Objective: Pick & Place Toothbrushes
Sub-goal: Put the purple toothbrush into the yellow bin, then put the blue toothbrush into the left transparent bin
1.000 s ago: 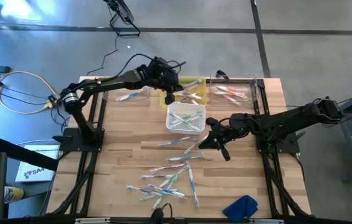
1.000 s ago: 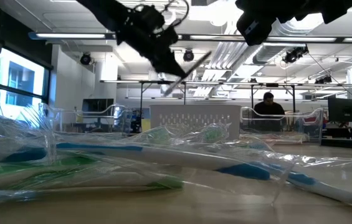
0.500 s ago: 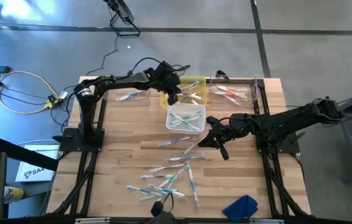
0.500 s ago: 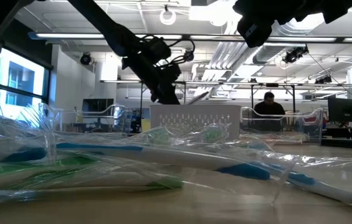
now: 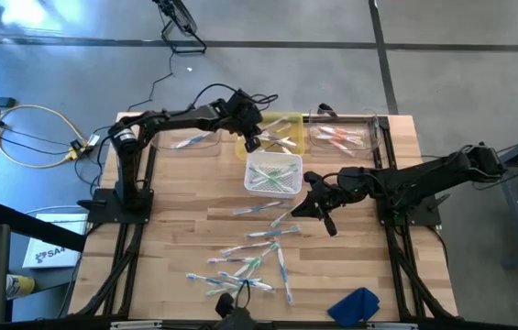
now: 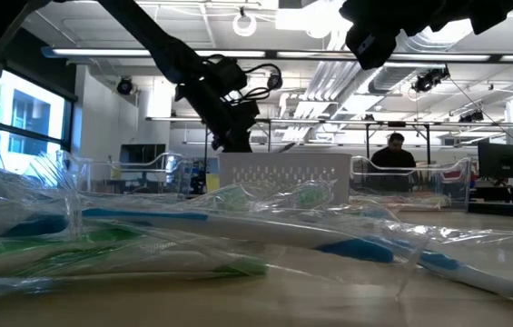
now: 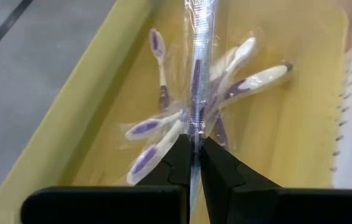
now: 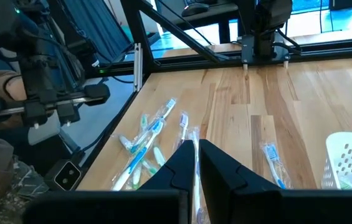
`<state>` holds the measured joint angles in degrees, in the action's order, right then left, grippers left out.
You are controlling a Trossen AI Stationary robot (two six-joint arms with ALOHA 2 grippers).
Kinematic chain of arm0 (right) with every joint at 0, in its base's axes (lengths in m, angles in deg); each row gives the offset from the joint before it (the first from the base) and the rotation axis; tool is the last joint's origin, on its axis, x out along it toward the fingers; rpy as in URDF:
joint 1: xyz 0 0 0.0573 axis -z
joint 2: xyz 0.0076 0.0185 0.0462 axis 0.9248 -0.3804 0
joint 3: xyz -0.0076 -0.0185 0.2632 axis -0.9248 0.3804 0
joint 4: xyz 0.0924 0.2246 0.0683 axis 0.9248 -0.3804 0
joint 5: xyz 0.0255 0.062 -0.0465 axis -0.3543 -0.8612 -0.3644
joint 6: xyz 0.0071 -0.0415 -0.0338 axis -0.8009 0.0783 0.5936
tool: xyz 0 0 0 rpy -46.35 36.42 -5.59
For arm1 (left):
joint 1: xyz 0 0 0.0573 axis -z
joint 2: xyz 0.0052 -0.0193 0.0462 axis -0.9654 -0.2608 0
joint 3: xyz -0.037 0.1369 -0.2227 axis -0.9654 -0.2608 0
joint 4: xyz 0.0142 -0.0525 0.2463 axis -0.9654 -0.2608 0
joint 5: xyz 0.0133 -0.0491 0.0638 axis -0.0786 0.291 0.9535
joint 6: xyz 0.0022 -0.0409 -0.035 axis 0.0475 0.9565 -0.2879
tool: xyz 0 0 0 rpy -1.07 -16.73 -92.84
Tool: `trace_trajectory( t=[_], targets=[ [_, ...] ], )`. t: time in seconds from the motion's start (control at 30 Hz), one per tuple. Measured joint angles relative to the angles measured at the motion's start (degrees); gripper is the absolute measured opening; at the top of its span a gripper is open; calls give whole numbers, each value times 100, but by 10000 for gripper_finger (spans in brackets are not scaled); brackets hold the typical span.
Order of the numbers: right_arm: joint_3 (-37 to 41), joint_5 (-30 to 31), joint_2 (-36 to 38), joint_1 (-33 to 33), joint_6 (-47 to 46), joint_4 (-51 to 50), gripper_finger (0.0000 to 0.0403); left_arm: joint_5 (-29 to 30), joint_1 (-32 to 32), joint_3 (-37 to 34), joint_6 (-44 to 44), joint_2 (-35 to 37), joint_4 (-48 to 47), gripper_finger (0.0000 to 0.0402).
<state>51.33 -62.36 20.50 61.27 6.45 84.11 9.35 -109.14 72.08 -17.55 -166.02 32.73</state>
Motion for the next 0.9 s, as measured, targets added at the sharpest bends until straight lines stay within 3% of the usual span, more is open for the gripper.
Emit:
trace_trajectory(
  t=[0.13, 0.5, 0.9],
  targets=[
    [0, -2, 0, 0, 0, 2, 16, -11, 19, 0, 70, 0, 36, 33],
    [0, -11, 0, -2, 0, 0, 16, -11, 12, 0, 121, 0, 297, 173],
    [0, -15, 0, -2, -155, 0, 16, -319, 12, 2, 298, -2, 698, 191]
  ],
)
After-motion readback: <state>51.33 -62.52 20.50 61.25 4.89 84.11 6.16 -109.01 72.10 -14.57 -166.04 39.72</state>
